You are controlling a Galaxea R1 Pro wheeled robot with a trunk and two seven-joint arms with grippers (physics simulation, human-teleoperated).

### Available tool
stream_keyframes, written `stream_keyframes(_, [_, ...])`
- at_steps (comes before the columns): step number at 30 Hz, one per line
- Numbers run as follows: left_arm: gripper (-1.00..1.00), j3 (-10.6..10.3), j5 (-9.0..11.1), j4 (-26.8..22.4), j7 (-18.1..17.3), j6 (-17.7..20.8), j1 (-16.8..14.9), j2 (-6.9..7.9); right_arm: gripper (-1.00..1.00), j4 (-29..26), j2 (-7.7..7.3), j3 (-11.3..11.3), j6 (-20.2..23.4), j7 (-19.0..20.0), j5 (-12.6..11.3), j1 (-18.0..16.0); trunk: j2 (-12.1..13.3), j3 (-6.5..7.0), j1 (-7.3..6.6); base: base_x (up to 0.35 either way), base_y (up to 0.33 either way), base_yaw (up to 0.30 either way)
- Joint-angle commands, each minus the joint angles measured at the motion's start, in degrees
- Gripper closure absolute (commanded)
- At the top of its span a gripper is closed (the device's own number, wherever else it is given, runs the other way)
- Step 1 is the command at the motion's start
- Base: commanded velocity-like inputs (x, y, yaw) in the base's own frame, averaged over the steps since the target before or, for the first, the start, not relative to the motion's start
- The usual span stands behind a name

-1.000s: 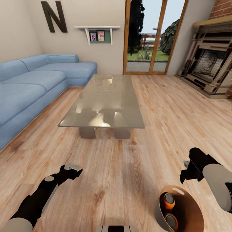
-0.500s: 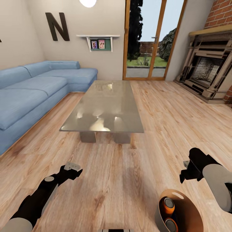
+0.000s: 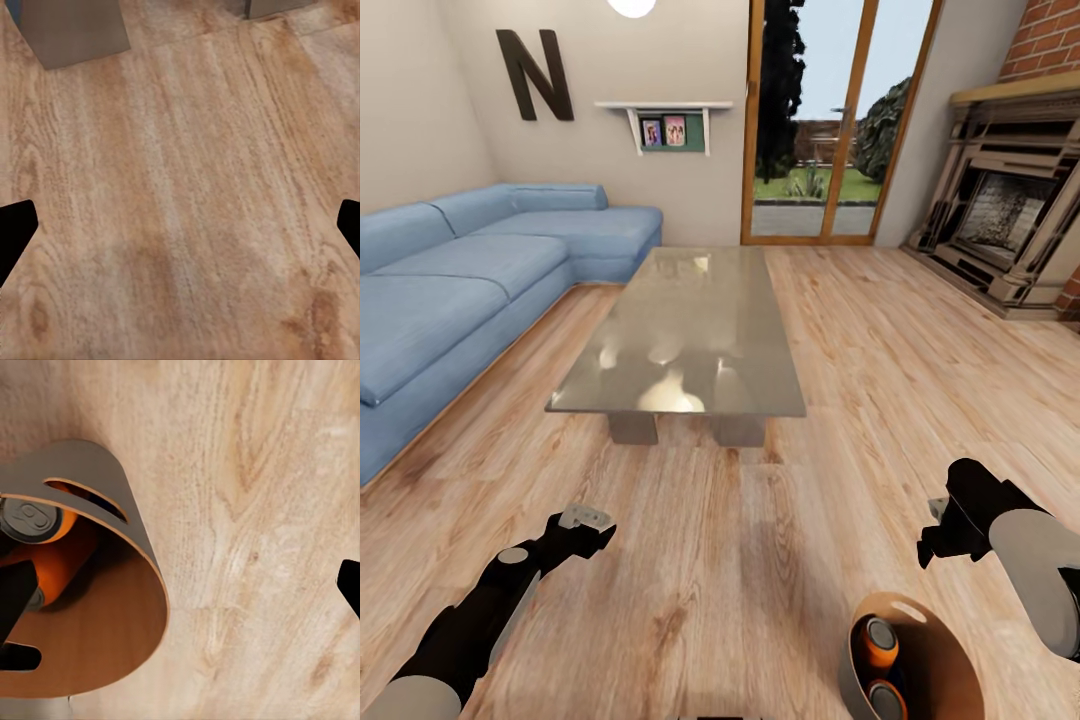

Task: Put the three can of soda from the living room inside the tash can in the kitchen.

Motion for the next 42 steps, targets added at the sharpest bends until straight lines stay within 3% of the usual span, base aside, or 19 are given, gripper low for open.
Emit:
stream_keyframes(1, [-1.00,0.00,0.00,0.00,0.00,0.00,0.00,0.00,-1.00,0.00,0.00,0.00,0.00,-0.01,0.00,0.00,0.42,0.09,-0.23,0.000,0.000,0.000])
stream_keyframes(35, [-1.00,0.00,0.09,-0.09,0.00,0.00,0.00,0.00,-1.00,0.00,-0.53,0.19,-0.21,-0.07,-0.18,0.17,14.05,3.16,-7.69,0.000,0.000,0.000])
stream_keyframes(42, [-1.00,0.00,0.09,-0.09,0.00,0.00,0.00,0.00,-1.00,0.00,-0.39,0.17,-2.58,-0.03,-0.21,0.27,16.86,3.79,-9.23,0.000,0.000,0.000])
